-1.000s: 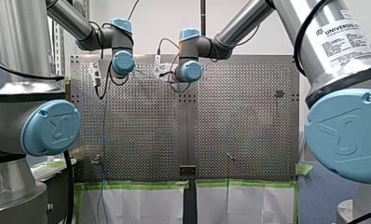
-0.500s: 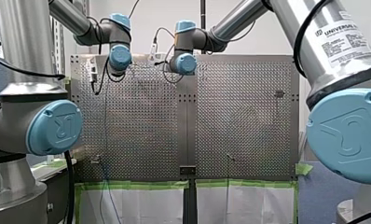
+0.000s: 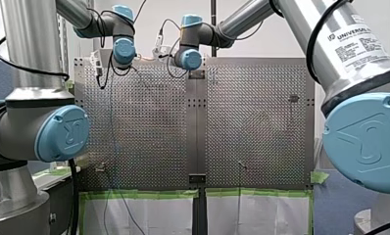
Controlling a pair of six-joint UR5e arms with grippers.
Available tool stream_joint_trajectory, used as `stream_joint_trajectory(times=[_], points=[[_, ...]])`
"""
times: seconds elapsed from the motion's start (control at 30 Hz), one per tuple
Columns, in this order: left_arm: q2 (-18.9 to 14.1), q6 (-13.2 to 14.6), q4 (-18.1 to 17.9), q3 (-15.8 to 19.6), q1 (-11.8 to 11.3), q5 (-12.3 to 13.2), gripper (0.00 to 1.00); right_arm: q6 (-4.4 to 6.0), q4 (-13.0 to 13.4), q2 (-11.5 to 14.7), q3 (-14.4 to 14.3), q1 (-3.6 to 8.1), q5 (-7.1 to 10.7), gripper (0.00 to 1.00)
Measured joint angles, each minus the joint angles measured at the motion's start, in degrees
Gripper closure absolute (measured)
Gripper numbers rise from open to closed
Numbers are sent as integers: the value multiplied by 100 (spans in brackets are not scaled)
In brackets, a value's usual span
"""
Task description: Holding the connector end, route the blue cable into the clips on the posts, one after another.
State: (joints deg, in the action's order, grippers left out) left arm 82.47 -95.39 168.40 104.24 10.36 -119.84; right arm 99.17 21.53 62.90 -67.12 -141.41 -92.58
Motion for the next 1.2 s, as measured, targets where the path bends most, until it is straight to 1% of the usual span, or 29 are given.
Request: stream_joint_trajectory(times=[0.13,0.37,0.47,0.67,0.83,0.9,1.03,1.2], points=[[80,16,14,-84,-100,28,100,46,-8,-39,68,22,2,100],[253,45,6,-208,-327,206,100,60,-63,-208,200,-8,18,100],[271,89,4,-219,-475,335,100,60,-73,-265,215,-17,19,100],[279,201,2,-237,-785,639,100,60,-75,-375,232,4,17,100],[361,213,26,-403,-1034,908,100,60,-83,-410,236,47,19,100],[425,215,59,-478,-1079,1013,100,60,-82,-417,237,60,19,100],[517,209,86,-536,-1094,1196,100,60,-76,-438,242,67,14,100],[544,201,81,-550,-1106,1454,100,61,-81,-539,316,37,31,100]])
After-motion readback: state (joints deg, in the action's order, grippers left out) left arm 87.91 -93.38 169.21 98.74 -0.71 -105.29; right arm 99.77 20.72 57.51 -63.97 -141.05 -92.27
